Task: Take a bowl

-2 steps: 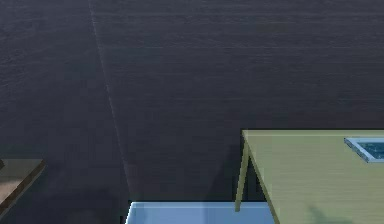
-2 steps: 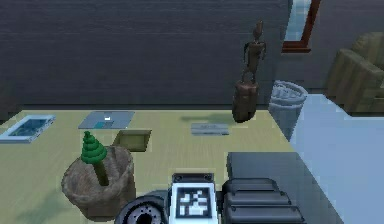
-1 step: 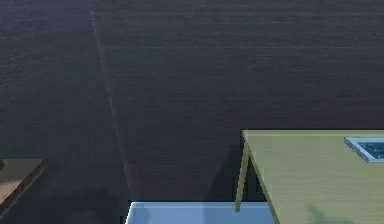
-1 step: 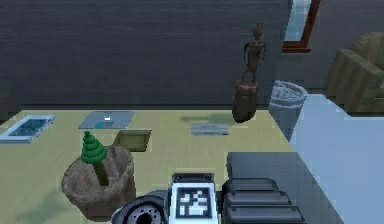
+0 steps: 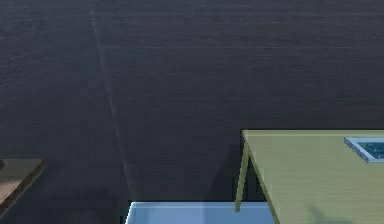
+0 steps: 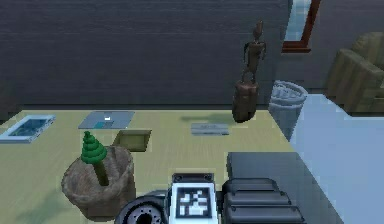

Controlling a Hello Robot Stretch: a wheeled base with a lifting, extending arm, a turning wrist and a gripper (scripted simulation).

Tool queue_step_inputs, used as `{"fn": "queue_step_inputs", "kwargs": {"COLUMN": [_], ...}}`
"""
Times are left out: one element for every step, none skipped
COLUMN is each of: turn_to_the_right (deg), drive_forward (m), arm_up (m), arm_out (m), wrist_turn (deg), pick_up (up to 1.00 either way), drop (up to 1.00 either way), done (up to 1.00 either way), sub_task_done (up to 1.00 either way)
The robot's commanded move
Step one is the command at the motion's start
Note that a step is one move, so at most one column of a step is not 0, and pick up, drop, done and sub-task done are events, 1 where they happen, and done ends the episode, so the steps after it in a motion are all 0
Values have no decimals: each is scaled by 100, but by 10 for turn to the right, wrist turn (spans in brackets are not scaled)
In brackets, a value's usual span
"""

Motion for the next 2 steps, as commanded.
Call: {"fn": "queue_step_inputs", "kwargs": {"turn_to_the_right": [0,0], "drive_forward": [0,0], "arm_up": [0,0], "arm_out": [0,0], "wrist_turn": [450,330], "pick_up": [0,0], "drop": [0,0], "done": [0,0], "sub_task_done": [0,0]}}
